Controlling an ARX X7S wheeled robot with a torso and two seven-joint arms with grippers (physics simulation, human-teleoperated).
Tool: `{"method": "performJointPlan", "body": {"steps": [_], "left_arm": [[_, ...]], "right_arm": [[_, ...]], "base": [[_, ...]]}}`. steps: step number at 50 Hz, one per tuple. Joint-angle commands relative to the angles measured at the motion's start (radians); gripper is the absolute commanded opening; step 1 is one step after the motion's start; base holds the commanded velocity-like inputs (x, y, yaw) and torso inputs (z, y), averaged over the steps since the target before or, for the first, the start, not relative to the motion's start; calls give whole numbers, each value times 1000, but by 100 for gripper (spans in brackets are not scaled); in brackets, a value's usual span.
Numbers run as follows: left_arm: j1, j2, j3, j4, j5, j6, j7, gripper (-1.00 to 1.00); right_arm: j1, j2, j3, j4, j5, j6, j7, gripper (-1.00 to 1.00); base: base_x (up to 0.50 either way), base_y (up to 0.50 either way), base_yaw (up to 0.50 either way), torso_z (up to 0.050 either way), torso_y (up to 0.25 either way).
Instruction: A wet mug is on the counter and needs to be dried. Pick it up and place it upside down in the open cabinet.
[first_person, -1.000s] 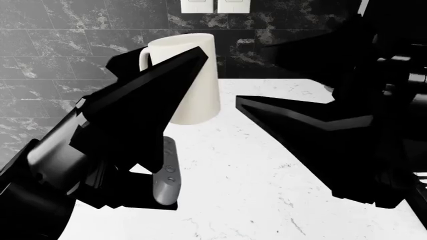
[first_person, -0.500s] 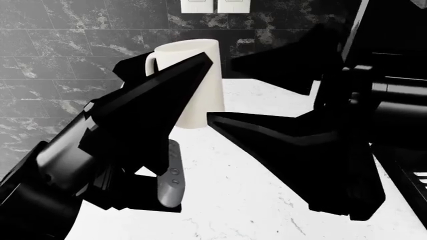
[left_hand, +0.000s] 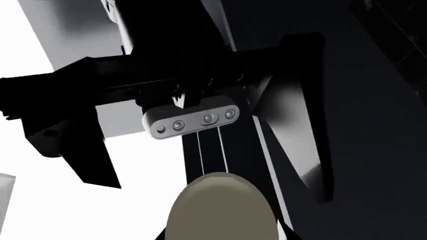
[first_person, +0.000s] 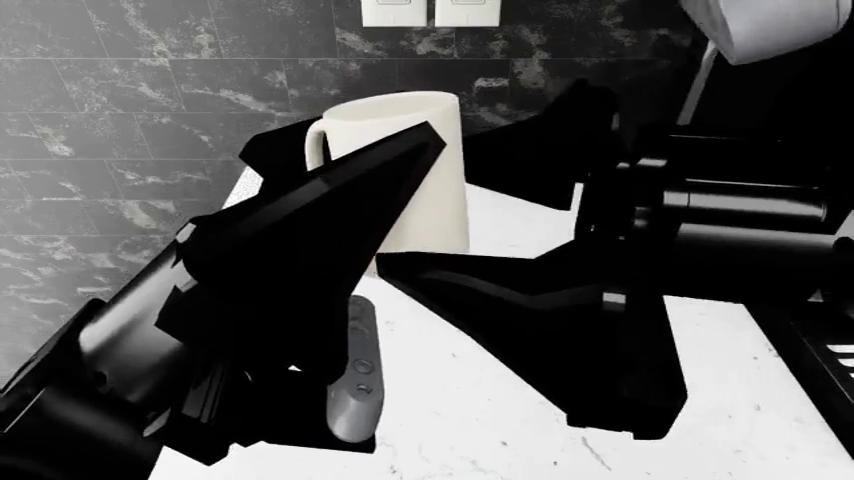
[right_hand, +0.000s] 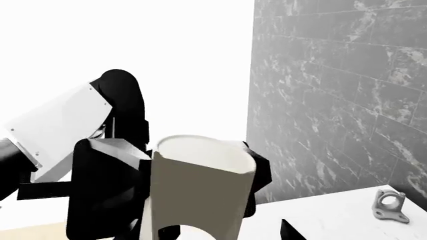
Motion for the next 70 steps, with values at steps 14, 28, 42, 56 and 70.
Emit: {"method": "performJointPlan", "body": {"steps": [14, 28, 42, 56, 70], "left_arm": [[33, -5, -56, 5, 41, 29, 20, -100], [62, -22, -66, -12, 58, 46, 21, -100], [39, -65, -98, 5, 44, 55, 15, 100], [16, -145, -129, 8, -36, 71, -32, 100], [209, -200, -481, 158, -533, 14, -154, 100]], "right_arm": [[-31, -55, -31, -4, -82, -25, -43, -100], [-8, -37, -39, -6, -75, -23, -26, -100], [-18, 50, -28, -25, -48, 1, -8, -100], [-9, 216, 53, -61, 74, -12, 53, -100], [105, 266, 56, -92, 107, -83, 252, -100]], "base": [[0, 0, 0, 0, 0], [0, 0, 0, 0, 0], [0, 0, 0, 0, 1], [0, 0, 0, 0, 0], [0, 0, 0, 0, 0]]}}
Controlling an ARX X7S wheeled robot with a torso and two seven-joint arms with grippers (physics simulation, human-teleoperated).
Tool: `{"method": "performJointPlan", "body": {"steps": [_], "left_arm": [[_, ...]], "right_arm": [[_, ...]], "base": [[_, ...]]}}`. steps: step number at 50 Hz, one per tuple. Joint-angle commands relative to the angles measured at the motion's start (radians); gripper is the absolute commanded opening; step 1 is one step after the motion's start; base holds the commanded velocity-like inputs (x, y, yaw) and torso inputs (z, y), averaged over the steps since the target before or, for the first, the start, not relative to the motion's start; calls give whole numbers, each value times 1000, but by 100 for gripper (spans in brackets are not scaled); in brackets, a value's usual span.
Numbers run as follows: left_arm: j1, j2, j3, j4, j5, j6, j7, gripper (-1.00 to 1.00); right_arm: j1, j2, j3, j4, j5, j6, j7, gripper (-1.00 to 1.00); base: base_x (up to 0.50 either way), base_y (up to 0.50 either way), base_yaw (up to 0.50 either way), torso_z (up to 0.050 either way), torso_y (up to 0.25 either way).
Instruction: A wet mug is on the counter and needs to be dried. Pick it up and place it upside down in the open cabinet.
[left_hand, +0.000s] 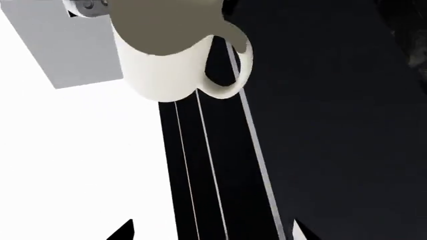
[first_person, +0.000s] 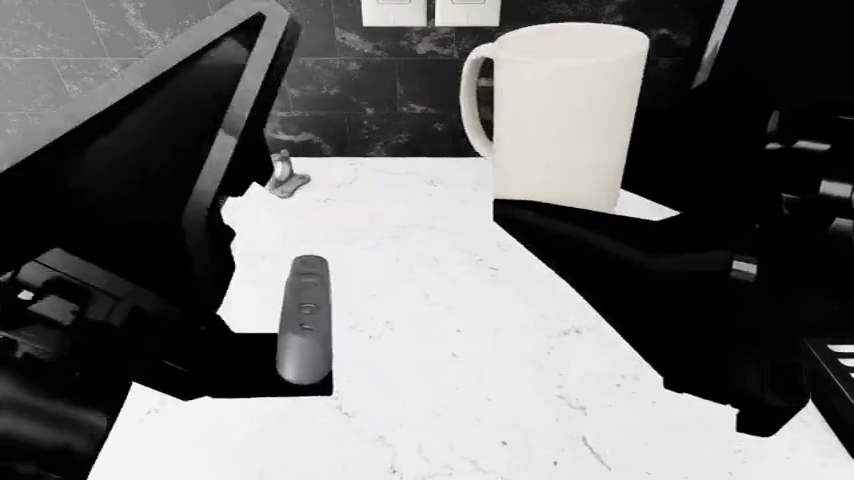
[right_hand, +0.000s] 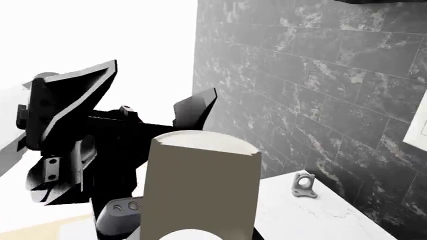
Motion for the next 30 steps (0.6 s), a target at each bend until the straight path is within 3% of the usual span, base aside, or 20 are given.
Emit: {"method": "performJointPlan", "body": {"steps": [1, 10, 14, 17, 30], "left_arm": [[161, -47, -342, 118, -440, -17, -84, 100], [467, -30, -1060, 212, -960, 8, -10, 100], [587, 31, -1372, 240, -1102, -18, 66, 100], [649, 92, -1537, 242, -1172, -61, 137, 100], [764, 202, -1776, 174, -1267, -104, 233, 100]], "right_arm": [[96, 33, 0, -23, -2, -47, 150, -100], [200, 7, -47, -29, -9, -75, 295, -100], [233, -4, -68, -34, 0, -89, 363, -100], [255, -10, -81, -32, -2, -96, 403, -100], [400, -50, -146, 32, 26, -101, 511, -100]], "base": [[0, 0, 0, 0, 0], [0, 0, 0, 1, 0], [0, 0, 0, 0, 0], [0, 0, 0, 0, 0], [0, 0, 0, 0, 0]]}}
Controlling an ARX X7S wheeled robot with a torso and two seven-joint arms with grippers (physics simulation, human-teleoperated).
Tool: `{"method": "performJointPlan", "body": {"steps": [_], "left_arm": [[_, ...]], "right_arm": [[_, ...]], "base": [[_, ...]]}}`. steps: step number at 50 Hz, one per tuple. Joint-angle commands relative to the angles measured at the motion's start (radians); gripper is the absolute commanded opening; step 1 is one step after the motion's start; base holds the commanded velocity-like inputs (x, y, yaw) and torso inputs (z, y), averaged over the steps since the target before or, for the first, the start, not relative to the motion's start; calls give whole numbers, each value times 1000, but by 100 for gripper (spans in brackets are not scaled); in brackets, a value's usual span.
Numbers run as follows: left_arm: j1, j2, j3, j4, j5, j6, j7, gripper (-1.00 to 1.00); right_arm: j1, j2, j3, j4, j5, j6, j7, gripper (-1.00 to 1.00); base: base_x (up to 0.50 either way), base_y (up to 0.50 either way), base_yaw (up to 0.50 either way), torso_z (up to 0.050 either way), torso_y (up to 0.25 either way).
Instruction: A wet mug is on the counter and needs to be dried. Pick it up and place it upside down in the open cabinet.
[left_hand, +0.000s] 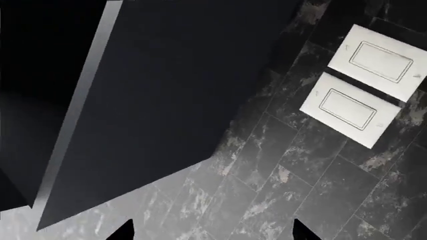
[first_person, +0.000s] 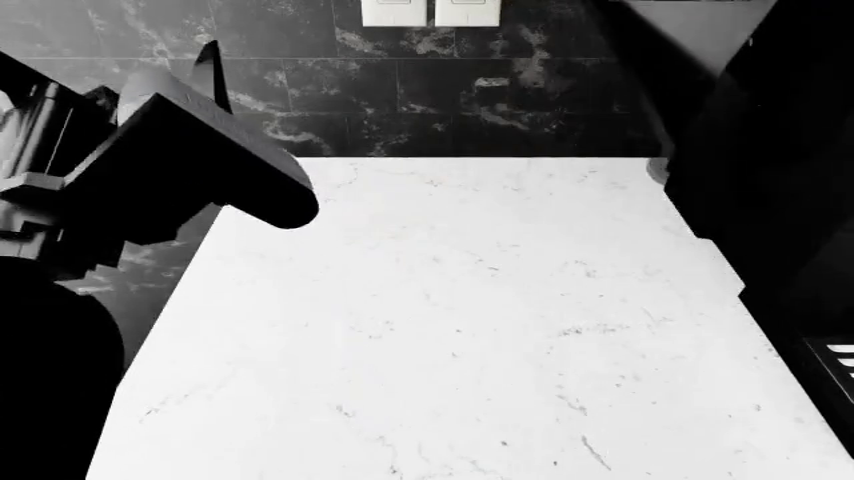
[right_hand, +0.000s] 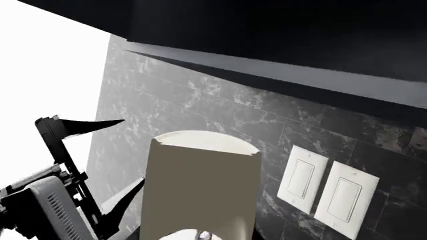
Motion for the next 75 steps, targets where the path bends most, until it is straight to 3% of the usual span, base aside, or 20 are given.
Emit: {"method": "performJointPlan", "body": {"steps": [1, 8, 23, 52, 75], "left_arm": [[135, 98, -315, -17, -166, -57, 93, 100], [179, 161, -410, -34, -198, -112, 133, 100], [252, 181, -468, -110, -203, -45, 128, 100], [329, 228, -548, -154, -217, -35, 127, 100], [335, 230, -578, -151, -203, -24, 107, 100]], "right_arm": [[120, -37, -47, 43, -3, -10, 99, -100], [194, -81, -106, 96, 11, -16, 187, -100], [346, -155, -209, 207, 27, -14, 346, -100], [560, -252, -291, 417, -333, -12, 237, -100], [659, -324, -430, 709, -583, -11, 189, -100]], "base": [[0, 0, 0, 0, 0], [0, 0, 0, 0, 1], [0, 0, 0, 0, 0], [0, 0, 0, 0, 0], [0, 0, 0, 0, 0]]}}
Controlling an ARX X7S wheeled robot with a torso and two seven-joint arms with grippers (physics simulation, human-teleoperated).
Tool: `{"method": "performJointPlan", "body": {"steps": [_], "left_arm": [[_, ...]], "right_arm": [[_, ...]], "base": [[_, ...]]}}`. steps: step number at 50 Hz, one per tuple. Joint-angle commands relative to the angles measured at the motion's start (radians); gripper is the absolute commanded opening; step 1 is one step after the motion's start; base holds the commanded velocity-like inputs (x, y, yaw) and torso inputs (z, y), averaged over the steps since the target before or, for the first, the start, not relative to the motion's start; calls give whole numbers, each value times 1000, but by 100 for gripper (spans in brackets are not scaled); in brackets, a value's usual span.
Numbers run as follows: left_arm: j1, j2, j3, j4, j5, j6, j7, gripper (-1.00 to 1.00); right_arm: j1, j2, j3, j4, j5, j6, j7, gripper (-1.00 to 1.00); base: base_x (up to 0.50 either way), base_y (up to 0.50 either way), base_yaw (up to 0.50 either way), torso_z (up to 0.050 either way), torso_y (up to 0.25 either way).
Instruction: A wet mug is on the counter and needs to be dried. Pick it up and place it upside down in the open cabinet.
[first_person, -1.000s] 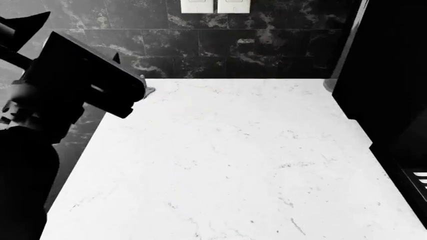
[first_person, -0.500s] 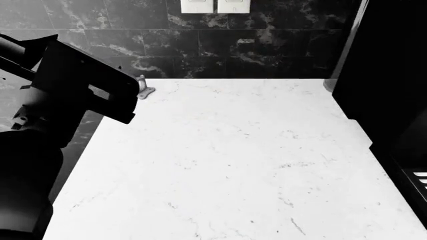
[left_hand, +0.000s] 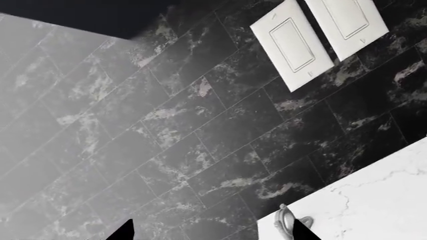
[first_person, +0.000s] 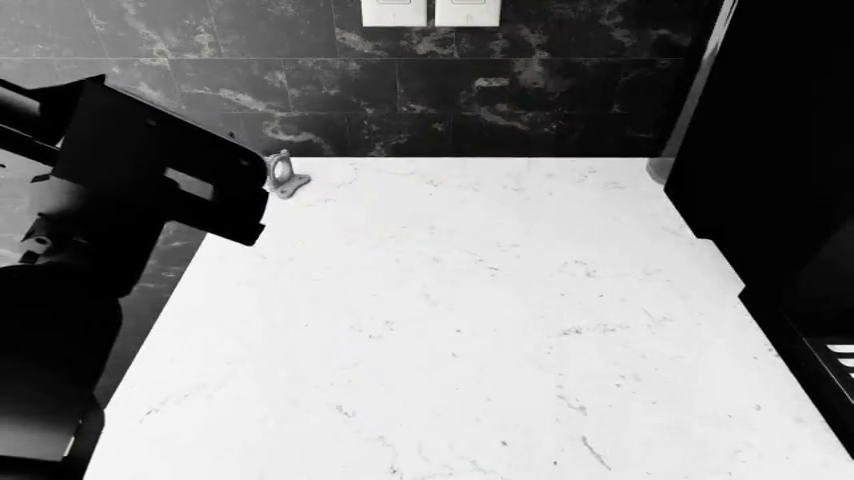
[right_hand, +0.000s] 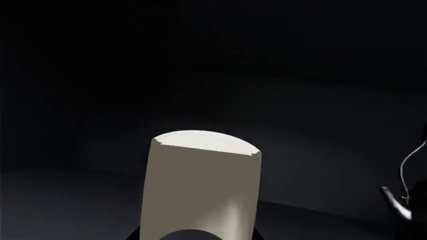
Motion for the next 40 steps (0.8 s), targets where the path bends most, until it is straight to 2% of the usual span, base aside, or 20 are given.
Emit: {"method": "performJointPlan", "body": {"steps": [1, 19, 40], "left_arm": [[8, 2, -24, 5, 6, 3, -9, 100], [30, 13, -45, 0, 8, 25, -18, 100], [75, 19, -56, -23, 11, 78, -31, 100]], "right_arm": [[44, -33, -60, 133, -149, -13, -51, -100], [-8, -49, -137, 192, -291, -84, -93, -100], [-180, -26, -187, 162, -322, -124, -113, -100]], "base": [[0, 0, 0, 0, 0], [0, 0, 0, 0, 0], [2, 0, 0, 0, 0]]}}
